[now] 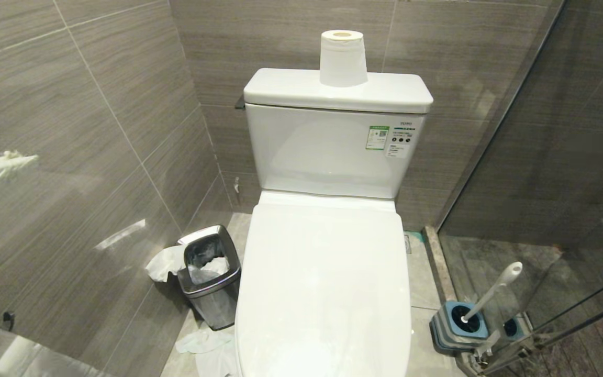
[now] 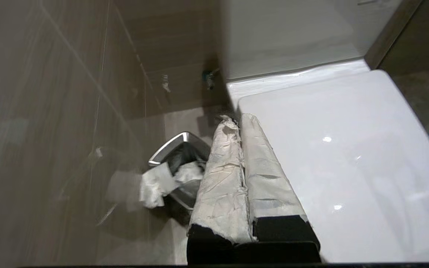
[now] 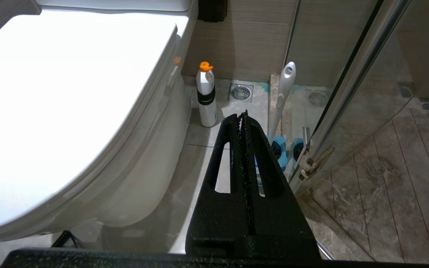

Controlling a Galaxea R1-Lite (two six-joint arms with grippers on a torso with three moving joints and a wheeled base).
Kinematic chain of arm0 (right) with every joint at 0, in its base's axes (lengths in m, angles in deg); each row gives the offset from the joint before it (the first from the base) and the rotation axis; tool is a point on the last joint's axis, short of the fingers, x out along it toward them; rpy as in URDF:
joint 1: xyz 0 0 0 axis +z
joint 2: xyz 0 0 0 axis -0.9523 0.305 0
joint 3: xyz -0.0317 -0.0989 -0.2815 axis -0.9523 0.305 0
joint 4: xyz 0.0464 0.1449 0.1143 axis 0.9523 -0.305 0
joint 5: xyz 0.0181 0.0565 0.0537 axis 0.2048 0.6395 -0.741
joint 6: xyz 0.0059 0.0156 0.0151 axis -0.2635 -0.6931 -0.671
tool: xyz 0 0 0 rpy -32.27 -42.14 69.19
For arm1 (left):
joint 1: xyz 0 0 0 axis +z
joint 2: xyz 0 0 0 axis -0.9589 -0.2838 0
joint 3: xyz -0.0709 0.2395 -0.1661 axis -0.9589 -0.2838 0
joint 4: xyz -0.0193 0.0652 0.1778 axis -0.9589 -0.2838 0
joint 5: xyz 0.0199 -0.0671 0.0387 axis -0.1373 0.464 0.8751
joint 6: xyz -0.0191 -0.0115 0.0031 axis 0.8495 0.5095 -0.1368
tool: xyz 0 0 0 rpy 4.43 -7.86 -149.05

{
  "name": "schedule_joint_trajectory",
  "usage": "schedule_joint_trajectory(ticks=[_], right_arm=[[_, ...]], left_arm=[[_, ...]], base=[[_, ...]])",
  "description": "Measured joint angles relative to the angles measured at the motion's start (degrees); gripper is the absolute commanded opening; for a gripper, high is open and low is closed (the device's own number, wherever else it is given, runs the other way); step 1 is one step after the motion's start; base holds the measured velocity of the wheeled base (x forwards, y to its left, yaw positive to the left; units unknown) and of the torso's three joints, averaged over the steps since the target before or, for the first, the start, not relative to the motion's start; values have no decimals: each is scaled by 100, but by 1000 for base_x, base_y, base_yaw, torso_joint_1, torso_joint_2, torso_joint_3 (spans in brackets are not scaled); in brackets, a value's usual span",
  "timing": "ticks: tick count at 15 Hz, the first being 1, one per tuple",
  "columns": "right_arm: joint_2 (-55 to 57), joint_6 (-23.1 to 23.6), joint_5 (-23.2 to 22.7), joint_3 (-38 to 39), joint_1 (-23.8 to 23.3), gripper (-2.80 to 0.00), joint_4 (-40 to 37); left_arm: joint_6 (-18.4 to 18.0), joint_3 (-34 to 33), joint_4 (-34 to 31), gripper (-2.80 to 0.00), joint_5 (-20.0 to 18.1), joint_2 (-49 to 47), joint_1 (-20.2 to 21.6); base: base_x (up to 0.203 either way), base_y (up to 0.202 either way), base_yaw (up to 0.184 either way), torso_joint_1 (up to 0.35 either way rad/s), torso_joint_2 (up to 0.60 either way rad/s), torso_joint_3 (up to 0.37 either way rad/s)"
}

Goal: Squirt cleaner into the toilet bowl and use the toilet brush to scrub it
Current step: Use the left hand to lift the toilet lid slightly

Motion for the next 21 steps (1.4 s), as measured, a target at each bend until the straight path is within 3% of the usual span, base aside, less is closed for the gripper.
schedule_joint_trajectory(ticks=[3, 10, 21], right_arm=[[0, 1, 0, 2, 0, -280, 2], [0, -2, 2, 2, 0, -280, 2], [0, -2, 2, 2, 0, -280, 2]], left_arm=[[519, 253, 63, -280, -77, -587, -377], [549, 933, 386, -280, -107, -1540, -394], [770, 2992, 498, -280, -152, -3623, -134]], base=[[0, 0, 0, 0, 0, 0], [0, 0, 0, 0, 0, 0], [0, 0, 0, 0, 0, 0]])
